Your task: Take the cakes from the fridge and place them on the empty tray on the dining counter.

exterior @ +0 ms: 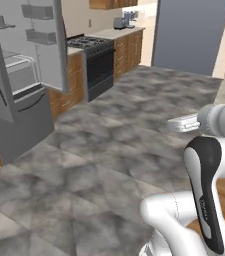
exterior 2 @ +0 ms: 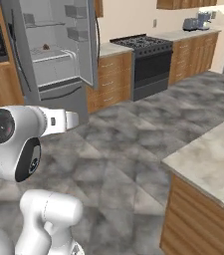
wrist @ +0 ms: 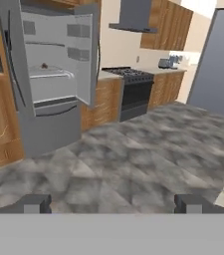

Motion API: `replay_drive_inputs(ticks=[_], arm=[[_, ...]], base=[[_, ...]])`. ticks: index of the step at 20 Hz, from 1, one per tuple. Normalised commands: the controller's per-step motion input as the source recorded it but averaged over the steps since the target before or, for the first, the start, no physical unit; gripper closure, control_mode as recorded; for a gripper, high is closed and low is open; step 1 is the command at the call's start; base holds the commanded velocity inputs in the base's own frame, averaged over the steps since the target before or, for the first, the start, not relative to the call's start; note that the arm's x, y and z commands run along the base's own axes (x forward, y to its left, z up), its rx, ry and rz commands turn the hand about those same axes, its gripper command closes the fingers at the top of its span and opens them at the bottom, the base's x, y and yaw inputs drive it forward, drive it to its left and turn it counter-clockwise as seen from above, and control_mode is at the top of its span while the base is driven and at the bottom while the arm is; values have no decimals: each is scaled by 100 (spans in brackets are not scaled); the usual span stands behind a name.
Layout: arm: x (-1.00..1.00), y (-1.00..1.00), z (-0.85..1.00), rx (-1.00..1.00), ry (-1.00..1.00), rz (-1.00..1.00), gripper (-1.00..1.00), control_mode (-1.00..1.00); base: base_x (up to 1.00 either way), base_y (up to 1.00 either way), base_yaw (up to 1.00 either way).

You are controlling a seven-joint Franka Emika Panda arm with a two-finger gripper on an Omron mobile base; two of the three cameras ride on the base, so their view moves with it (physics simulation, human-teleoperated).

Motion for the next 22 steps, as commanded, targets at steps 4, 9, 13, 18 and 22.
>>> replay_drive_inputs(ticks=[4, 9, 13, 18, 22], arm=[[0, 0, 0, 0, 0, 0, -100, 100], [0, 0, 0, 0, 0, 0, -100, 100], [0, 0, 0, 0, 0, 0, -100, 100], [0, 0, 0, 0, 0, 0, -100, 100], [0, 0, 0, 0, 0, 0, -100, 100]], base=[[87, 100, 22], [96, 71, 8], [99, 13, 0], [93, 0, 0], [66, -4, 0]])
